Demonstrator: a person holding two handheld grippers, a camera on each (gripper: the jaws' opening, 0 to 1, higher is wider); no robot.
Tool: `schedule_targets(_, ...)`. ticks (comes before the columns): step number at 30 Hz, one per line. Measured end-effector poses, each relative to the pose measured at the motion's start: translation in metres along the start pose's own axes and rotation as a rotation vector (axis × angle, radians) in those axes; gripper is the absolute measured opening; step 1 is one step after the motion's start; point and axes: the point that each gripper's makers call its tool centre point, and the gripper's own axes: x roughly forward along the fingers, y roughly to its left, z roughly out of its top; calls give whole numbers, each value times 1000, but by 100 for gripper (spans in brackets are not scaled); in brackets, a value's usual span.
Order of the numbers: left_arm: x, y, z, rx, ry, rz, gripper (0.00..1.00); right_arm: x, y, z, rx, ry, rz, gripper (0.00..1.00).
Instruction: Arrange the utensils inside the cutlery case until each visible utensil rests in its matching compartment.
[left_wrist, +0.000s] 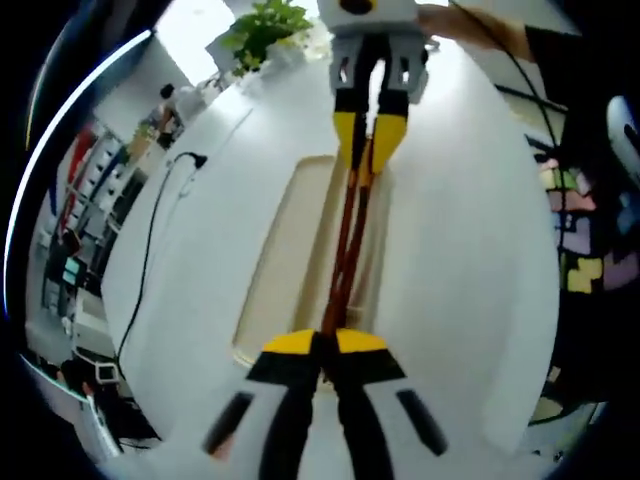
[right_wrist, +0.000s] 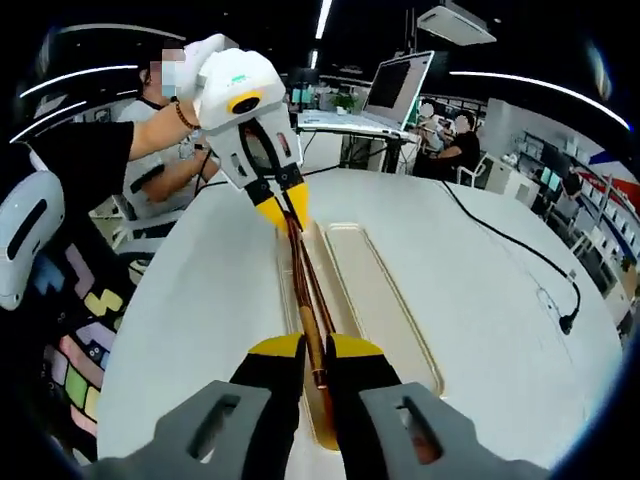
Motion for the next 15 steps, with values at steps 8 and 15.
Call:
schedule_targets(8, 5, -2, -4, -35, 7, -38, 5, 3, 0, -6, 124, -8, 53, 8)
schedule_targets(15, 8, 4, -10, -74, -3, -18, 10, 3, -4, -11, 242, -39, 98, 8)
